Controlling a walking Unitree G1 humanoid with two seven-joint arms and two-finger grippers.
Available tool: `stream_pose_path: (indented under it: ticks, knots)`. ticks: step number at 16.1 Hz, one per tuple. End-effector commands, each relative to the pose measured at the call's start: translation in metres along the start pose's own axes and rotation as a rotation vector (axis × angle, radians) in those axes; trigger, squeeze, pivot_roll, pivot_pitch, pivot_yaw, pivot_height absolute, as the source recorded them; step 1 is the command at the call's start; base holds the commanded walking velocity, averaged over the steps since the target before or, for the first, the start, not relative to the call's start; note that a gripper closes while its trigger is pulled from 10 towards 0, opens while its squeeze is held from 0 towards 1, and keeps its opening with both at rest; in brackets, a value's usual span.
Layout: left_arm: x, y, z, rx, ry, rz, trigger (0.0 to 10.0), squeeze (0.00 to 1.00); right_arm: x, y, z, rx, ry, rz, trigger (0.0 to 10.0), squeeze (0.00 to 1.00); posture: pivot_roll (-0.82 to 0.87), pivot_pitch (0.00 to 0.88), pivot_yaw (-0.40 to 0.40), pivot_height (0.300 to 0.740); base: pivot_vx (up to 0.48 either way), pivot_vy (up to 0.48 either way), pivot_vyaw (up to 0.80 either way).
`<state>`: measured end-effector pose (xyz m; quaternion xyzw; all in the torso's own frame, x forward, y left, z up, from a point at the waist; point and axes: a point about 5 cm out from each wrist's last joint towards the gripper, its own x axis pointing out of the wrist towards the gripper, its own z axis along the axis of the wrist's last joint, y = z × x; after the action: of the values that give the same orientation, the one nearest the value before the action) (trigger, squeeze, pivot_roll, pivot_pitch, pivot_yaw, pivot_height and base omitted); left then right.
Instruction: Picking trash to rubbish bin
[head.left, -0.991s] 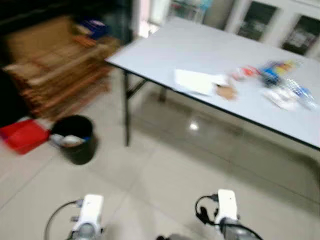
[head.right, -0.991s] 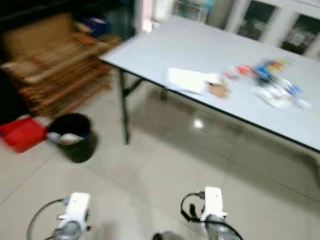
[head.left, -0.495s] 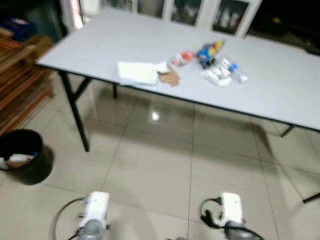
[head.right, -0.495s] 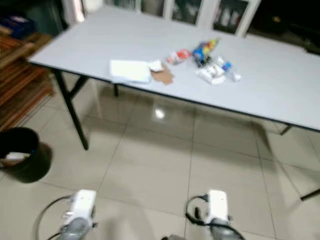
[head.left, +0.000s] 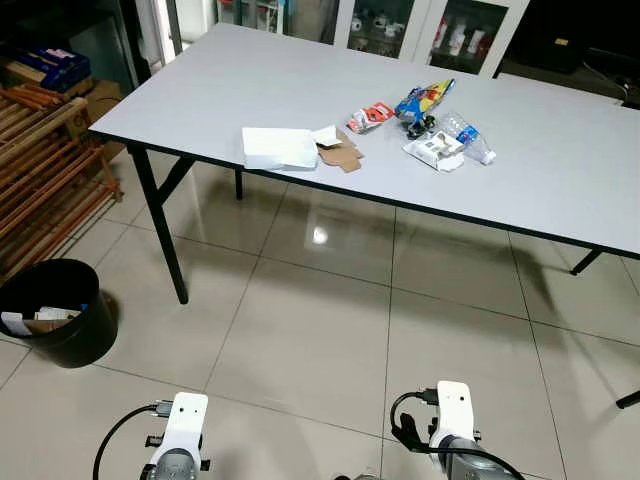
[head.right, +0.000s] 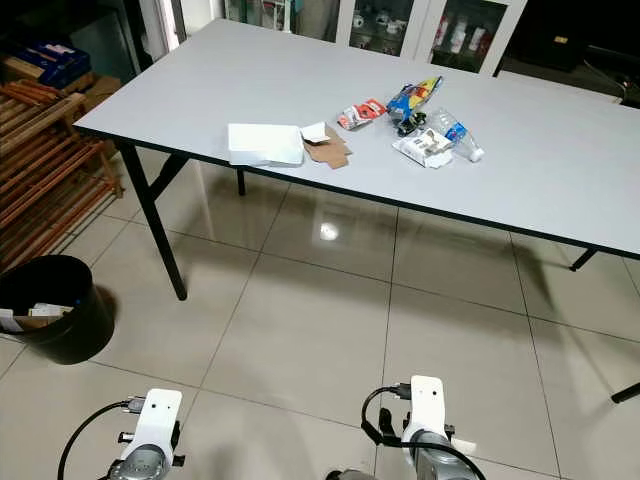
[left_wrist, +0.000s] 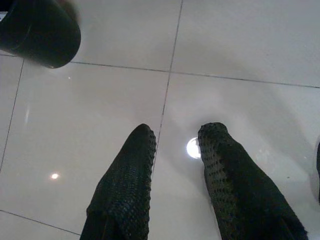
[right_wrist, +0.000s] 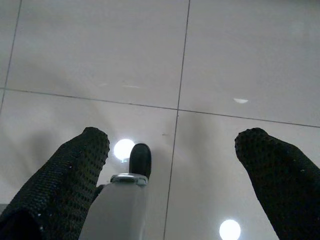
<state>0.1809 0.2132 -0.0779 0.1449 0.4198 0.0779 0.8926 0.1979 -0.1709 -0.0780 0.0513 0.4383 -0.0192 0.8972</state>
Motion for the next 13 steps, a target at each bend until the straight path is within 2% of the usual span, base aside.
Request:
stream_pose_path:
  ticks: [1, 3, 5, 8, 13]
  knots:
    - [-0.0002, -0.0026, 0.0002, 0.016, 0.000, -0.008, 10.0, 0.00, -0.0009, -0.0070, -0.0014, -0.007, 0.008, -0.020, 10.0, 0.00, -0.04, 0.050, -0.109, 0.740, 0.000, 0.000, 0.00]
    - [-0.0002, -0.0034, 0.0008, 0.020, -0.004, -0.015, 10.0, 0.00, -0.0009, -0.0071, -0.0019, -0.007, 0.014, -0.020, 10.0, 0.00, -0.04, 0.045, -0.109, 0.740, 0.000, 0.000, 0.00]
    - [0.0000, -0.0031, 0.0005, 0.044, 0.000, -0.018, 10.0, 0.00, -0.0009, -0.0065, -0.0025, 0.001, 0.019, -0.015, 10.0, 0.00, -0.04, 0.045, -0.109, 0.740, 0.000, -0.480, -0.80]
    - [0.0002, -0.0023, 0.0004, 0.034, 0.009, -0.006, 10.0, 0.00, -0.0006, -0.0077, 0.0002, 0.006, 0.009, -0.027, 10.0, 0.00, -0.04, 0.064, -0.114, 0.740, 0.000, -0.400, 0.00]
    - [0.0001, 0.0011, -0.0024, 0.013, 0.021, 0.008, 10.0, 0.00, -0.0004, -0.0086, 0.0012, 0.012, 0.008, -0.029, 10.0, 0.00, -0.04, 0.071, -0.115, 0.740, 0.000, 0.000, 0.00]
